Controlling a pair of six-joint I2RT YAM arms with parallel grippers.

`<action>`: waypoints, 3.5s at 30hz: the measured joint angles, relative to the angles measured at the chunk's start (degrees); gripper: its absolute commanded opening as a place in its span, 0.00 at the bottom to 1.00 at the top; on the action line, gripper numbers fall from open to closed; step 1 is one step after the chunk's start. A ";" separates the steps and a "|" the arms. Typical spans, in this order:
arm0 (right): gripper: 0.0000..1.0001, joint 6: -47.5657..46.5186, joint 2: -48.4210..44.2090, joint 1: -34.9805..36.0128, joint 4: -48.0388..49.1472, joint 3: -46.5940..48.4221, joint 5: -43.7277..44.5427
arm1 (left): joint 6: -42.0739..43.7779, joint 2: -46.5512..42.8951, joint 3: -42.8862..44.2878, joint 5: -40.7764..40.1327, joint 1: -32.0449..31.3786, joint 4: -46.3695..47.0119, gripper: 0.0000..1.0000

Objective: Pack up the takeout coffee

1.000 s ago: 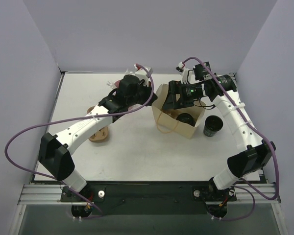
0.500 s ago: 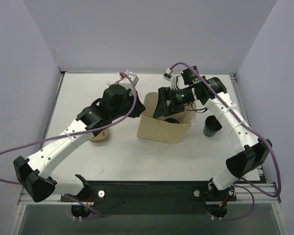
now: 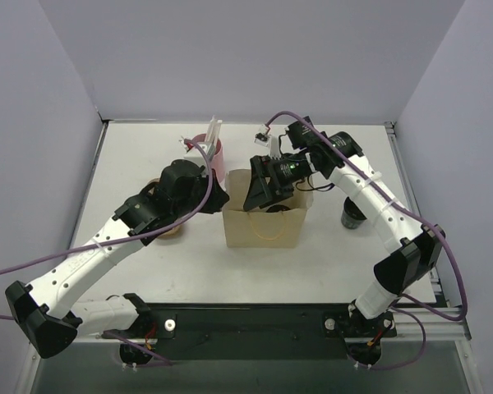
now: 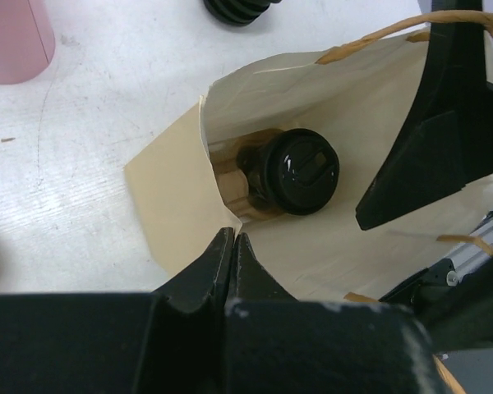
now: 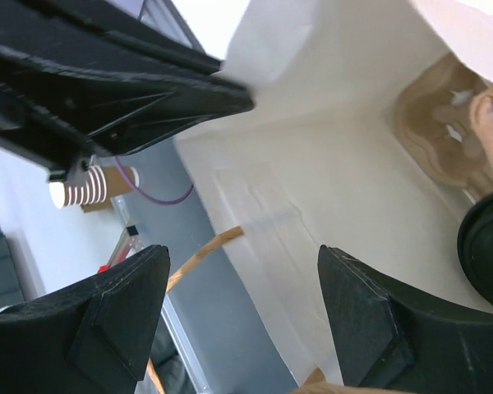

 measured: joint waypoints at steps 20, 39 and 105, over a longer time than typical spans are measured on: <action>0.75 -0.44 -1.14 0.61 -9.60 -0.63 -3.89 | -0.85 -2.14 -2.73 -0.31 0.00 -0.07 0.00; 0.75 -1.77 -2.34 0.20 -16.26 0.31 -6.54 | -0.79 -2.58 -3.58 -0.31 0.00 0.61 0.00; 0.78 1.73 -6.32 -3.08 -25.59 6.95 -1.95 | -0.15 -2.97 -3.93 0.83 0.00 1.05 0.15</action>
